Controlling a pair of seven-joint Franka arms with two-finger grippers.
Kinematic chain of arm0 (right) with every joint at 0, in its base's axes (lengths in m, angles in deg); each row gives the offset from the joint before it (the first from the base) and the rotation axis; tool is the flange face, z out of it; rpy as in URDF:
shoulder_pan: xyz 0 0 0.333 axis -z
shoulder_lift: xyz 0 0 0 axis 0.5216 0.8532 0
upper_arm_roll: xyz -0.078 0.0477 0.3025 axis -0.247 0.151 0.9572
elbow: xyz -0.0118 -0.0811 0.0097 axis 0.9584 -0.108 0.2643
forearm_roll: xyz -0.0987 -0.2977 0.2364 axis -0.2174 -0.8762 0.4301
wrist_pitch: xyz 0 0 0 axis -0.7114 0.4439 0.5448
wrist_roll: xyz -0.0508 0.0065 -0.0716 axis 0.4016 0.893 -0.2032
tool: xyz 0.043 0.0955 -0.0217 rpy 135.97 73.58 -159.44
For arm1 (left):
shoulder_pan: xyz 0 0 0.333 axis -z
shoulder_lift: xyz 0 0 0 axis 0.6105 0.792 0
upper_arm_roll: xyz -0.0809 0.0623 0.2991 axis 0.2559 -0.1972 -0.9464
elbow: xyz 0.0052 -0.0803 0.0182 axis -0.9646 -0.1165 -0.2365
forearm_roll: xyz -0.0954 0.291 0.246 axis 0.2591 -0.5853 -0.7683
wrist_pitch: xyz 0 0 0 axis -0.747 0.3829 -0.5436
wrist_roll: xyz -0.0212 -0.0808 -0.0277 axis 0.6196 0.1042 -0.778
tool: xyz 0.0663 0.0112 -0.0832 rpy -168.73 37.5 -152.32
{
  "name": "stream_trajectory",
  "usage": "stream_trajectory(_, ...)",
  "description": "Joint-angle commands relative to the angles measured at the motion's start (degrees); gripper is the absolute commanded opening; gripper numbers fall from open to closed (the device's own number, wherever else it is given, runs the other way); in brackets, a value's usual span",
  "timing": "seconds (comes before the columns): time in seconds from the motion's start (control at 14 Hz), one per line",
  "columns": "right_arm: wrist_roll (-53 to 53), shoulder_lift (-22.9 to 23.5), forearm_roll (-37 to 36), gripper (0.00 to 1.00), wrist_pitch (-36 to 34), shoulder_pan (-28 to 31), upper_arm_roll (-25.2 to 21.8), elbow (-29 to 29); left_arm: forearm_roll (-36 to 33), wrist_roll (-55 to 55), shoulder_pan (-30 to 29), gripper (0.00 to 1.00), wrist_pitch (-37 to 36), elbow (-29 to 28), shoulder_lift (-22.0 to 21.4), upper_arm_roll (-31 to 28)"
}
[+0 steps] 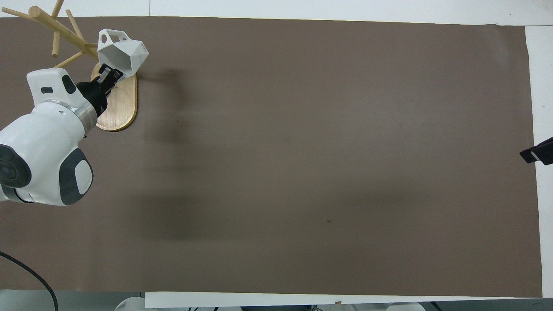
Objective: Hang cup on rack
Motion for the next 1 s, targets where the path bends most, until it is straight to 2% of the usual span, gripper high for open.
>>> stream_trajectory(0.0, 10.1, 0.4, -1.1, 1.00, -1.1, 0.0, 0.3, -1.4, -0.8, 0.6, -2.0, 0.00, -0.1, 1.3, 1.5, 0.5)
stream_trajectory(0.21, 14.3, -0.3, -1.8, 1.00, -0.5, -1.0, 0.1, -0.8, -0.8, 0.7, -4.8, 0.00, -0.1, 1.2, 2.5, 0.6)
stream_trajectory(0.36, 16.2, -2.9, -4.3, 1.00, -0.6, -2.7, 0.1, 0.7, -0.8, 0.6, -5.8, 0.00, -0.1, 1.2, 2.6, 0.6)
stream_trajectory(0.43, 16.3, -3.7, -4.7, 1.00, -0.8, -2.8, -0.1, 2.2, -0.5, 0.2, -5.8, 0.04, -0.4, 1.3, 2.6, 0.6)
stream_trajectory(0.5, 16.3, -3.7, -4.8, 1.00, -0.8, -2.8, -0.2, 2.3, -0.2, -0.2, -5.4, 0.38, -2.0, 1.9, 2.5, 0.4)
stream_trajectory(0.57, 16.3, -3.8, -4.9, 1.00, -0.7, -2.9, -0.3, 2.3, -0.1, -0.4, -5.2, 0.82, -5.9, 3.7, 2.5, 0.4)
stream_trajectory(0.64, 16.3, -3.8, -4.8, 1.00, -0.9, -3.1, -0.4, 2.5, -0.1, -0.2, -5.2, 1.00, -12.6, 5.6, 2.0, 0.4)
stream_trajectory(0.93, 16.3, -3.1, -4.0, 1.00, -0.5, -2.5, -0.5, 2.8, -0.1, 0.2, -5.5, 1.00, -35.3, 11.3, -2.9, 0.4)
